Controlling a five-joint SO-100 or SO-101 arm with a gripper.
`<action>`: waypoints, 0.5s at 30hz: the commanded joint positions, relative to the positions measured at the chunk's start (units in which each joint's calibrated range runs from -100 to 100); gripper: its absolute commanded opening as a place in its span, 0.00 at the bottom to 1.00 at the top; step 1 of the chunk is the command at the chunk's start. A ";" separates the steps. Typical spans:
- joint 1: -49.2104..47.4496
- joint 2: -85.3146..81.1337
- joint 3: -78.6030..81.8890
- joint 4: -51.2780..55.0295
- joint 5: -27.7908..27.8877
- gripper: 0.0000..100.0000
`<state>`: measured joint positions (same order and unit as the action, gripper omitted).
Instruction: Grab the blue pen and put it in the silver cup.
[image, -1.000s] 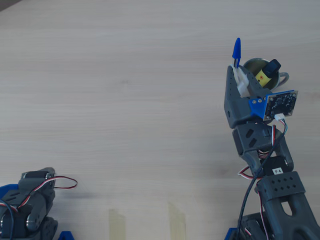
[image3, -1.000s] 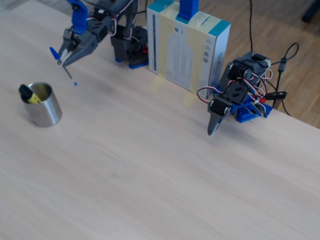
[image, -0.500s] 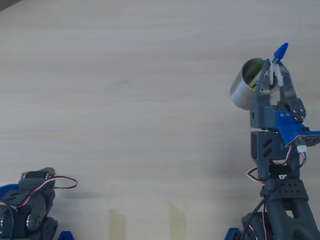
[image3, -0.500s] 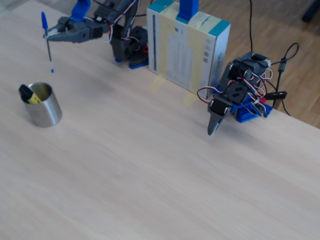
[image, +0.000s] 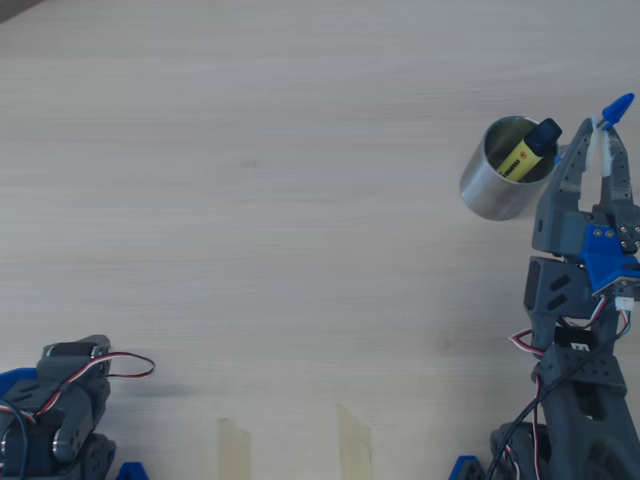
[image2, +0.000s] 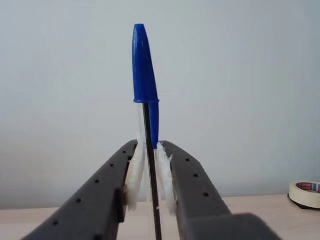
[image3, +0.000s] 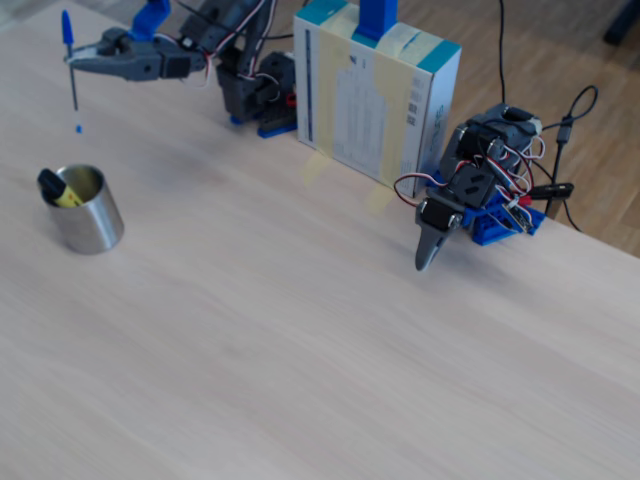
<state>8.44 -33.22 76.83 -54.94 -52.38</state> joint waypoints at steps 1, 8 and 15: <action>-0.16 2.80 -4.67 -1.73 0.21 0.02; -0.59 9.45 -10.75 -1.73 0.26 0.02; -1.81 16.26 -16.55 -4.05 3.23 0.02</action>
<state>7.86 -18.47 64.65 -56.96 -50.23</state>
